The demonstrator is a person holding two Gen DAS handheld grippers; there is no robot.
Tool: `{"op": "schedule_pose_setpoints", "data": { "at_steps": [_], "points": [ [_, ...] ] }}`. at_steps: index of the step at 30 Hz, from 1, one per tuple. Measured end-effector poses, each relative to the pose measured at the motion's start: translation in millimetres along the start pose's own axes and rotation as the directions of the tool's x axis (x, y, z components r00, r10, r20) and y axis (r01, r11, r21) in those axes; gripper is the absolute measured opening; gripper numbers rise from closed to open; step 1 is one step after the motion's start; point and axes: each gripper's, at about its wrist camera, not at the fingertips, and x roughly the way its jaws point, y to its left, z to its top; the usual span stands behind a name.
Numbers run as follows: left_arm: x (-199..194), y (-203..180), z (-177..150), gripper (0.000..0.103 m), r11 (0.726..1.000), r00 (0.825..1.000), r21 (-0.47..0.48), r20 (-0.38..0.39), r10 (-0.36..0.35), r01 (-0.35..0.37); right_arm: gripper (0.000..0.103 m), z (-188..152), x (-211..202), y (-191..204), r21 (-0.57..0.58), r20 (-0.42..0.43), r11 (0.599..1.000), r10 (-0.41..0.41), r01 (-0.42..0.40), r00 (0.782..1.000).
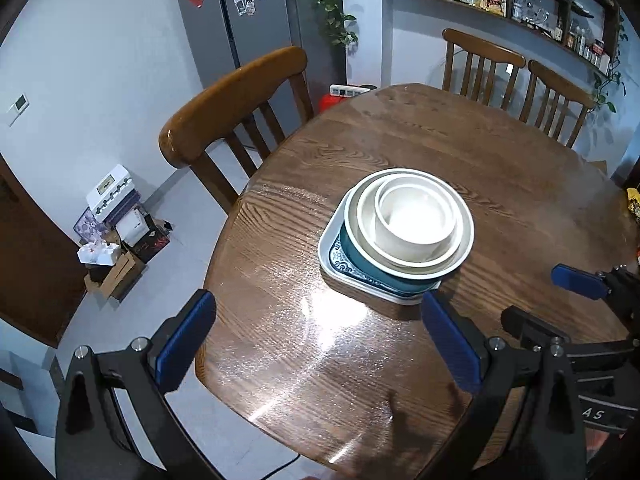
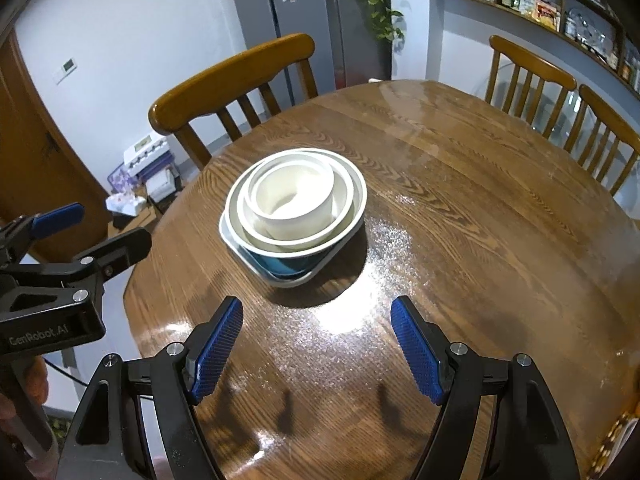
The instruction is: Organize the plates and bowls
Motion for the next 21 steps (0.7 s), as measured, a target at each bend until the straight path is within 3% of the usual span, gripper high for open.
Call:
{"op": "schedule_pose_setpoints", "data": {
  "at_steps": [21],
  "points": [
    [6.7, -4.8, 0.3, 0.102, 1.000, 1.000, 0.021, -0.015, -0.011, 0.011, 0.077, 8.9, 5.0, -2.7, 0.003, 0.005, 1.000, -0.013, 0.013, 1.000]
  ]
}}
